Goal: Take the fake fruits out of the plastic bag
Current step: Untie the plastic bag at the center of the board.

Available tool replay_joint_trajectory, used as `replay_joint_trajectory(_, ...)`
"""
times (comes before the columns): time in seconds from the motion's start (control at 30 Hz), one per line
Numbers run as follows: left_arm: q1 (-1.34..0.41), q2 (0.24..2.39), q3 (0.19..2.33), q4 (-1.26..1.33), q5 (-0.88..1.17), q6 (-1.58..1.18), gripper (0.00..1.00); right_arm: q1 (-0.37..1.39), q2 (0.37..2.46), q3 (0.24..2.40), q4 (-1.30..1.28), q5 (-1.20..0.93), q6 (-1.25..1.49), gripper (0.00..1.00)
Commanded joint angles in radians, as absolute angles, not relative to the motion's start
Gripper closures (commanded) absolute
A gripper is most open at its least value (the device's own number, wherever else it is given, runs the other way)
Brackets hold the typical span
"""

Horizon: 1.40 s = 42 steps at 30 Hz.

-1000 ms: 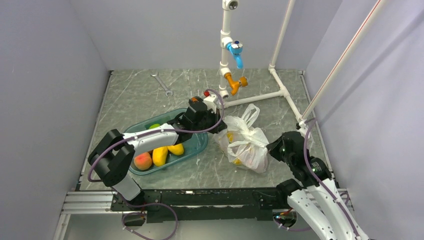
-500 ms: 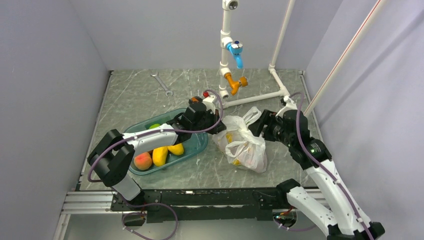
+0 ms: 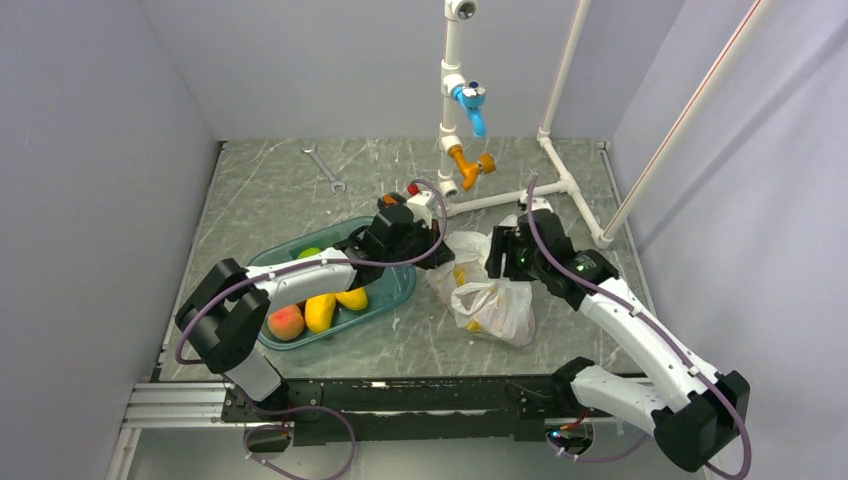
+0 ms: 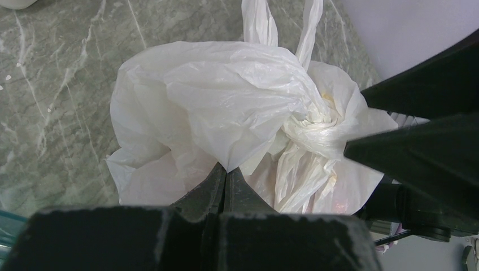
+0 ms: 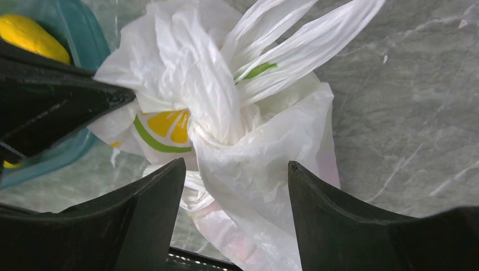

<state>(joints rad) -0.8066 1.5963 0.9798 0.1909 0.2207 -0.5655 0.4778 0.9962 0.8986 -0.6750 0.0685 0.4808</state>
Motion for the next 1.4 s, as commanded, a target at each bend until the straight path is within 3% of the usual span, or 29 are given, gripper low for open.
replay_joint_trajectory(0.0, -0.811, 1.599, 1.006, 0.220, 0.243, -0.572, 1.00, 0.599, 1.006, 0.950, -0.712, 0.310, 0.449, 0.31)
replay_joint_trajectory(0.13, -0.811, 1.605, 1.008, 0.222, 0.241, -0.578, 1.00, 0.687, 1.070, 0.978, -0.743, 0.427, 0.454, 0.31)
replay_joint_trajectory(0.23, -0.810, 1.604, 1.010, 0.215, 0.235, -0.578, 1.00, 0.713, 1.117, 0.984, -0.771, 0.506, 0.485, 0.40)
replay_joint_trajectory(0.4, -0.811, 1.599, 1.020, 0.191, 0.222, -0.566, 1.00, 0.724, 1.087, 0.954, -0.731, 0.573, 0.483, 0.66)
replay_joint_trajectory(0.53, -0.810, 1.575, 1.013, 0.145, 0.180, -0.540, 1.00, 0.723, 1.013, 0.954, -0.719, 0.566, 0.494, 0.98)
replay_joint_trajectory(0.63, -0.842, 1.540, 1.051, 0.078, 0.187, -0.361, 0.99, 0.720, 0.897, 0.884, -0.615, 0.436, 0.432, 0.98)
replay_joint_trajectory(0.8, -0.965, 1.546, 1.207, -0.120, 0.111, -0.080, 0.56, 0.720, 0.838, 0.830, -0.564, 0.341, 0.448, 0.98)
replay_joint_trajectory(1.13, -1.038, 1.563, 1.311, -0.118, -0.071, 0.124, 0.28, 0.719, 0.794, 0.803, -0.564, 0.287, 0.483, 1.00)
replay_joint_trajectory(1.2, -1.037, 1.550, 1.293, -0.101, -0.082, 0.128, 0.03, 0.720, 0.779, 0.796, -0.581, 0.288, 0.493, 1.00)
replay_joint_trajectory(1.37, -1.028, 1.533, 1.268, -0.046, -0.060, 0.095, 0.01, 0.719, 0.740, 0.765, -0.594, 0.276, 0.503, 1.00)
